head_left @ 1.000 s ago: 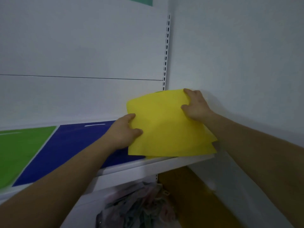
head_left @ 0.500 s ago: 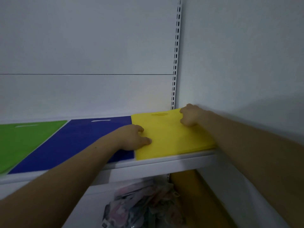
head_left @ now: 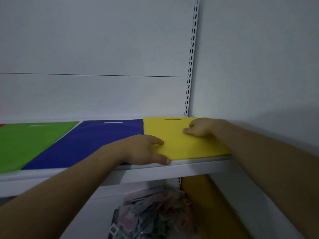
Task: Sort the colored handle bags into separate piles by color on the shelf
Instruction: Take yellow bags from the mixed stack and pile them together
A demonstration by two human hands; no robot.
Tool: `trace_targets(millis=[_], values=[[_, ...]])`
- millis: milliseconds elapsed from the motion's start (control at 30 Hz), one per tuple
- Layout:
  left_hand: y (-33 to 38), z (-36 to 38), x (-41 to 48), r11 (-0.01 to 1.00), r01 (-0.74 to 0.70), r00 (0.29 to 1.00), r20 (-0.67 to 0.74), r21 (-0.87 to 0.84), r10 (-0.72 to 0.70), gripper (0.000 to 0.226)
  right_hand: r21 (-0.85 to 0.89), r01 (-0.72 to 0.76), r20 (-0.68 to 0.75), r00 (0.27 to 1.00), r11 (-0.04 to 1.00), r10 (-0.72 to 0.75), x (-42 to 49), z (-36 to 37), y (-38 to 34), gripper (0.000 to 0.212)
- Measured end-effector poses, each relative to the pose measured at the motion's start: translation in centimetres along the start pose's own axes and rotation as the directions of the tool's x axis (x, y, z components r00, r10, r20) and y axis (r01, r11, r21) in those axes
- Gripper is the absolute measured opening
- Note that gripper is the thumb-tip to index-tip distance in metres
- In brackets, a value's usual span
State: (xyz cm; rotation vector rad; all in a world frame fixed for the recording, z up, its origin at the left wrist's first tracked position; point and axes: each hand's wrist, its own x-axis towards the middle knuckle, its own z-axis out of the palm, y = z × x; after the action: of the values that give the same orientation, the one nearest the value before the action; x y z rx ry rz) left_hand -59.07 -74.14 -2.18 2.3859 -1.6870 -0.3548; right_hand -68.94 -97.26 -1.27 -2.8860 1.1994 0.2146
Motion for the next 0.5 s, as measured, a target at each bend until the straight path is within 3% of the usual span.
trace_targets(millis=[500], values=[[0.4,1.0,-0.3,0.999,-0.031,0.998,-0.046,0.025,0.032,0.078,0.122,-0.012,-0.004,1.0,0.992,0.012,0.0,1.4,0.6,0.076]])
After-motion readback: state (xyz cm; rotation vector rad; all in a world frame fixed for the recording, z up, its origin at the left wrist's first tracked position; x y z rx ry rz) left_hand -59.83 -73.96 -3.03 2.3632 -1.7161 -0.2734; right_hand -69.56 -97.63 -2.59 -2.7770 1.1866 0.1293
